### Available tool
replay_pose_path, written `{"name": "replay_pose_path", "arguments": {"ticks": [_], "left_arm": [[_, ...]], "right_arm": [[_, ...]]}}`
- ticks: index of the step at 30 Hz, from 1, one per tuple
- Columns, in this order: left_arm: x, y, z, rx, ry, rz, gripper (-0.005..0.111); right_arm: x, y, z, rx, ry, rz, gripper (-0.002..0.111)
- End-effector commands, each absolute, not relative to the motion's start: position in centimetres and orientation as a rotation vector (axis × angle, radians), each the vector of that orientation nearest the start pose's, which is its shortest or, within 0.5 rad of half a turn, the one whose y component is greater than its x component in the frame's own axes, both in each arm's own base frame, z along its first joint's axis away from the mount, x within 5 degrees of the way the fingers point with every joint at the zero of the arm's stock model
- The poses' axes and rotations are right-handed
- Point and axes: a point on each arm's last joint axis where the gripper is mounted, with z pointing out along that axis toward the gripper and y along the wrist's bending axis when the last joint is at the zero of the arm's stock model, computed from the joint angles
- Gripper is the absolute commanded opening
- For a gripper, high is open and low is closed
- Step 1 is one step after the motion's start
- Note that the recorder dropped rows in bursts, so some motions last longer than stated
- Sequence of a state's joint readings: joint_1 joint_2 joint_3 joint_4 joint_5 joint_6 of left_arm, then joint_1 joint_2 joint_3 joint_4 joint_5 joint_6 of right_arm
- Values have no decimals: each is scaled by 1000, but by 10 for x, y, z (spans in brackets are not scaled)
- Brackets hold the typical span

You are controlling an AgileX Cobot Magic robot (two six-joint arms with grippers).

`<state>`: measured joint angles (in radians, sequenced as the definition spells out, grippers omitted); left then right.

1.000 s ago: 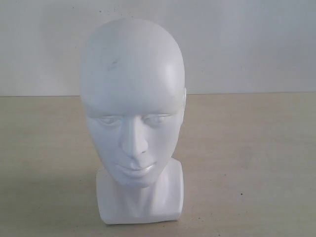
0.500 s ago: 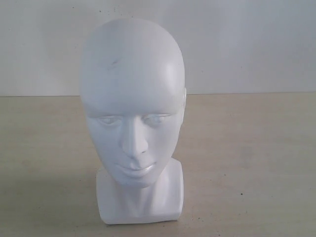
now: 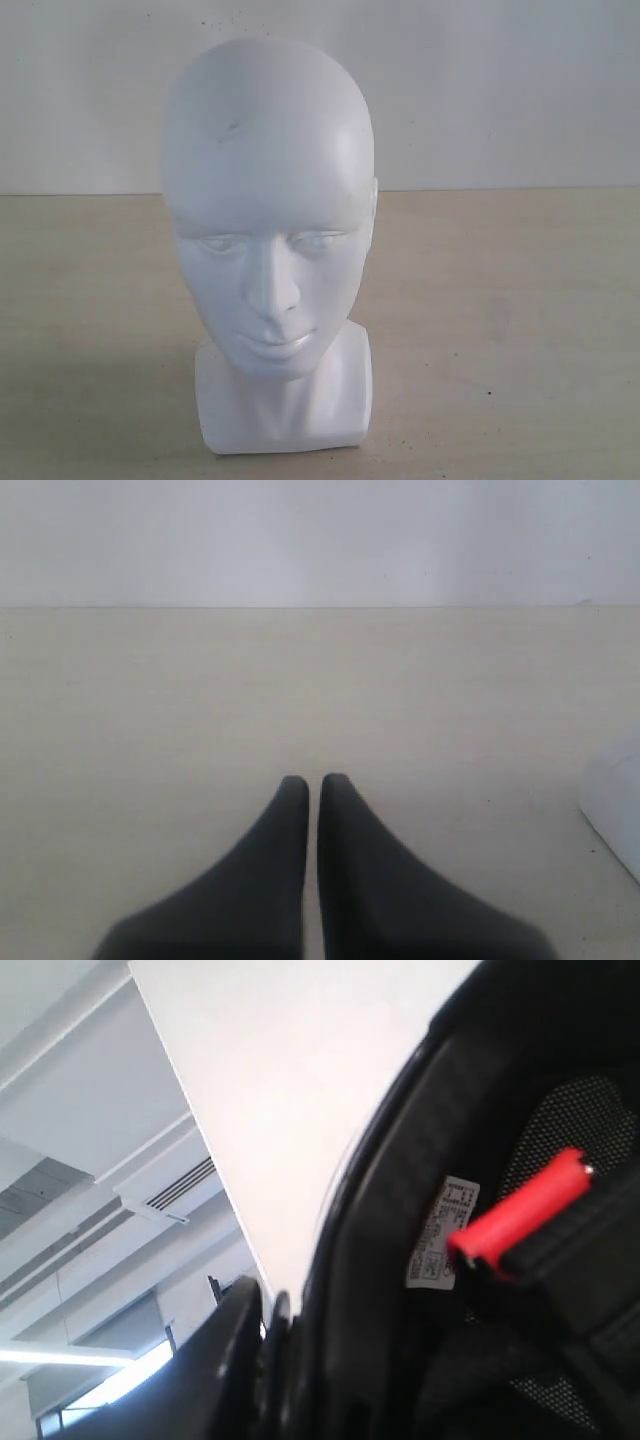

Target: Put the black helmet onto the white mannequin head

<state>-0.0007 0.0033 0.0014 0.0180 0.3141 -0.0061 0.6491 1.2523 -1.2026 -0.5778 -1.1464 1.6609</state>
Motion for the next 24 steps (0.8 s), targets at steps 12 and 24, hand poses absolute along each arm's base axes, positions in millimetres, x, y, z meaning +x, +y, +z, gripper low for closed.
{"name": "replay_pose_path", "arguments": {"ticks": [12, 24], "left_arm": [[54, 0, 185, 8, 1796, -3, 4], [54, 0, 185, 8, 1796, -3, 4]], "right_arm": [[168, 239, 472, -362, 719, 2136, 0], [182, 242, 425, -242, 844, 2011, 0]]}}
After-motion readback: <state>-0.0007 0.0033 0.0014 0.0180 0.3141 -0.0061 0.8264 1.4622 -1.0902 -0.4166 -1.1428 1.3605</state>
